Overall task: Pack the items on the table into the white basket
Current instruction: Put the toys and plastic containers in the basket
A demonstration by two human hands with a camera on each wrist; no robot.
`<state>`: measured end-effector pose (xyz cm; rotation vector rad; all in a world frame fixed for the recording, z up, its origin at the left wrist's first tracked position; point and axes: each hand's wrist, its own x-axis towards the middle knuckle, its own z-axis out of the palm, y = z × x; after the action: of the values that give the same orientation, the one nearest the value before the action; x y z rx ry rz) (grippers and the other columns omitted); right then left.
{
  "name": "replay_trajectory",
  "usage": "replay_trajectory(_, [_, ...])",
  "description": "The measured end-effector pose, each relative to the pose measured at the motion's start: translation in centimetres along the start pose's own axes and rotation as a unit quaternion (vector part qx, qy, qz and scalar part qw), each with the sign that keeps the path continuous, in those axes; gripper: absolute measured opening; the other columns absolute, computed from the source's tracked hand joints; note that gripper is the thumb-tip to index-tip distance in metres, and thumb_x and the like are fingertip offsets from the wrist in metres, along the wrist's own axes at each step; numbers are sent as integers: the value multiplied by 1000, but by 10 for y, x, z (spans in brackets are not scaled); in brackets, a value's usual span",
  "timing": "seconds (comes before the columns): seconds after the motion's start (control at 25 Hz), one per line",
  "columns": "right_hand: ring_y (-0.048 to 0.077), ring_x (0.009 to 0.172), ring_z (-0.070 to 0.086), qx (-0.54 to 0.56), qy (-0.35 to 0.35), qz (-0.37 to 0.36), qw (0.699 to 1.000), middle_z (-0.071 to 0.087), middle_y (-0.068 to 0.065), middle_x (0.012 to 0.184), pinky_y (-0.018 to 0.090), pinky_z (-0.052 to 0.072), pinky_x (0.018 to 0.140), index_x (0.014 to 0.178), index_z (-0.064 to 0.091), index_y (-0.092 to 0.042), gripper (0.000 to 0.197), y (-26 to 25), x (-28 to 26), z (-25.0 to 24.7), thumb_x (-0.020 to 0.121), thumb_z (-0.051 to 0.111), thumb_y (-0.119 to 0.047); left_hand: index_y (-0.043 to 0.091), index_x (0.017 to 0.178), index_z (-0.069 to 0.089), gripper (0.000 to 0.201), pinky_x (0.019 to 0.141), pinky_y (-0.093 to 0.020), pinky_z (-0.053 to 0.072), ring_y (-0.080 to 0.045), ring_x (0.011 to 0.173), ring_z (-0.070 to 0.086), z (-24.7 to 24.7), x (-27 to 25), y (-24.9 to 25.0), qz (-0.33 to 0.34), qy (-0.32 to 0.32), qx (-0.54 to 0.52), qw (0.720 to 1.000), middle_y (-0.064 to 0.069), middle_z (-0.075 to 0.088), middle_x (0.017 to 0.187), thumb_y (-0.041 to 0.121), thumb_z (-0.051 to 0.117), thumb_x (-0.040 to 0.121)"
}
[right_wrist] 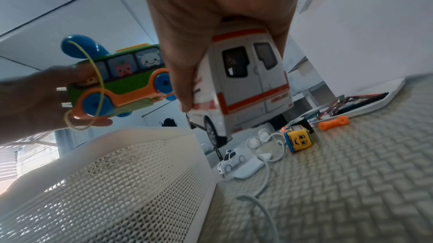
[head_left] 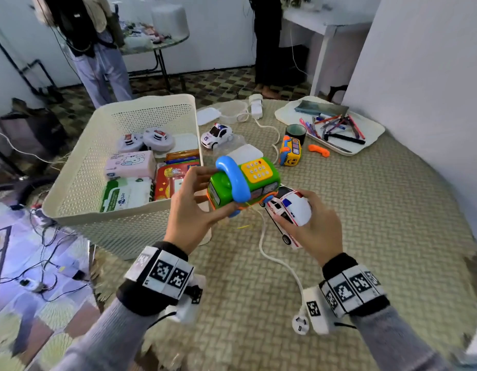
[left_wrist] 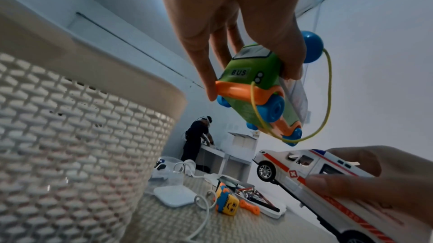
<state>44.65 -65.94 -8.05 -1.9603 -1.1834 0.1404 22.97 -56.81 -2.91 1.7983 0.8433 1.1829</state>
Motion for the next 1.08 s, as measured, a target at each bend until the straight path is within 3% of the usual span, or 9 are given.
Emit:
replay_trajectory(0.16, [22, 79, 64, 7, 29, 50, 998, 65, -5, 86, 38, 53, 67, 114, 54, -27, 63, -32, -18, 6, 62, 82, -51, 32, 106, 53, 64, 78, -25, 52, -9, 98, 63, -43, 13, -3, 16, -20, -16, 1000, 9, 65, 107, 32, 90, 54])
replay_trajectory(0.28, [22, 78, 64, 29, 29, 65, 997, 58, -11, 86, 37, 52, 67, 113, 51, -27, 64, -55, -30, 10, 61, 85, -45, 30, 105, 52, 61, 73, -17, 50, 0, 91, 61, -76, 17, -7, 20, -32, -13, 999, 9, 63, 106, 16, 88, 58])
replay_trajectory(0.36, [21, 80, 65, 40, 42, 46, 997, 58, -12, 89, 38, 53, 69, 112, 51, -26, 65, -68, -35, 13, 60, 85, -46, 30, 105, 52, 60, 72, -14, 49, 3, 89, 60, -97, 20, -11, 25, -33, -5, 999, 12, 63, 104, 12, 86, 58])
replay_trajectory(0.52, [18, 82, 65, 65, 39, 6, 997, 65, -10, 93, 40, 54, 70, 109, 53, -29, 65, -90, -43, 20, 57, 81, -53, 39, 103, 52, 67, 74, -19, 50, -2, 94, 62, -133, 18, -19, 15, -12, 5, 1000, 19, 64, 100, 28, 93, 51])
replay_trajectory(0.64, [18, 82, 66, 49, 22, -32, 998, 68, -8, 94, 40, 53, 66, 109, 53, -27, 63, -105, -51, 21, 58, 81, -52, 36, 101, 50, 62, 74, -18, 47, 5, 88, 59, -152, 14, -21, 10, 18, -1, 1000, 12, 63, 99, 12, 87, 58])
replay_trajectory(0.76, [18, 80, 65, 35, 21, -62, 997, 68, -7, 93, 39, 52, 62, 109, 54, -24, 63, -120, -62, 22, 59, 83, -50, 34, 99, 49, 60, 76, -24, 49, -1, 88, 60, -172, 11, -23, 9, 31, 0, 999, 10, 61, 101, 0, 82, 64])
replay_trajectory(0.92, [18, 77, 67, 59, 34, -83, 994, 70, -5, 91, 40, 54, 61, 108, 57, -24, 66, -139, -73, 29, 56, 81, -57, 35, 100, 50, 58, 68, -12, 49, 5, 83, 61, -205, 11, -29, 13, 41, 23, 999, 10, 60, 102, 5, 84, 65])
replay_trajectory(1.08, [13, 77, 67, 84, 21, -89, 992, 68, -10, 90, 42, 56, 61, 108, 58, -29, 69, -162, -66, 36, 53, 75, -67, 34, 99, 51, 56, 68, -13, 50, 7, 81, 59, -232, 21, -41, -9, 27, 50, 998, 14, 58, 102, 9, 85, 63])
